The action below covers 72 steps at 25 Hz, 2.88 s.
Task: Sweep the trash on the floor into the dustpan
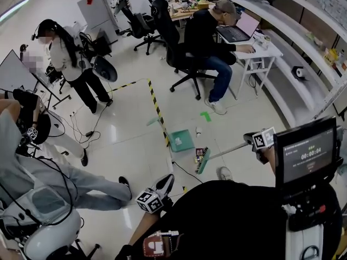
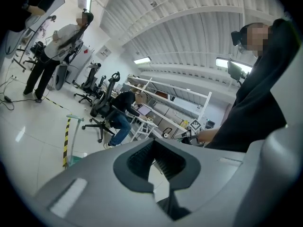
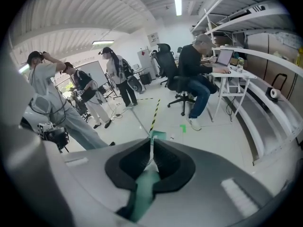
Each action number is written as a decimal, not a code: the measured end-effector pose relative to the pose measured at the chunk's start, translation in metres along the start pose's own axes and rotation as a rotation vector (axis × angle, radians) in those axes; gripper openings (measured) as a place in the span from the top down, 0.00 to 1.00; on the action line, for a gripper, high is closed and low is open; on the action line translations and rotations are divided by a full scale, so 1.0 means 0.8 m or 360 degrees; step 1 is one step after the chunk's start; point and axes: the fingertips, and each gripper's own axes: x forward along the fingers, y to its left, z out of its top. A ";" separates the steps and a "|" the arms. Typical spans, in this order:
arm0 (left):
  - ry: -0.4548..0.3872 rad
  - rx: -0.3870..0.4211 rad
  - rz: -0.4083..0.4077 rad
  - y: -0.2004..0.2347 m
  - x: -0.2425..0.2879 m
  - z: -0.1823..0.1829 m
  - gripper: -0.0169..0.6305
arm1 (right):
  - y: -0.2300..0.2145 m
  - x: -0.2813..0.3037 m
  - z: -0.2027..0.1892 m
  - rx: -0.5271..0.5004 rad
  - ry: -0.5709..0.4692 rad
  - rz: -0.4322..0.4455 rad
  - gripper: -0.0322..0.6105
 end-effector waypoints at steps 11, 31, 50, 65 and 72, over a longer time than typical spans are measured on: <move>-0.0073 -0.0053 0.0380 0.075 0.142 0.063 0.98 | -0.133 0.202 0.134 -0.0160 0.0131 0.0312 0.92; 0.0025 -0.0208 0.0361 0.156 0.258 0.081 0.98 | -0.214 0.326 0.323 -0.0620 0.0349 0.0148 0.92; 0.0035 -0.0481 0.0625 0.226 0.110 0.038 0.98 | -0.080 0.604 0.307 -0.0977 0.0644 0.0082 0.92; -0.0016 -0.0509 0.0620 0.257 0.100 0.048 0.98 | 0.006 0.586 0.315 -0.0922 0.0486 0.0423 0.92; -0.0023 -0.0372 0.0394 0.275 0.116 0.099 0.98 | -0.051 0.463 0.301 -0.0881 0.0482 0.0141 0.92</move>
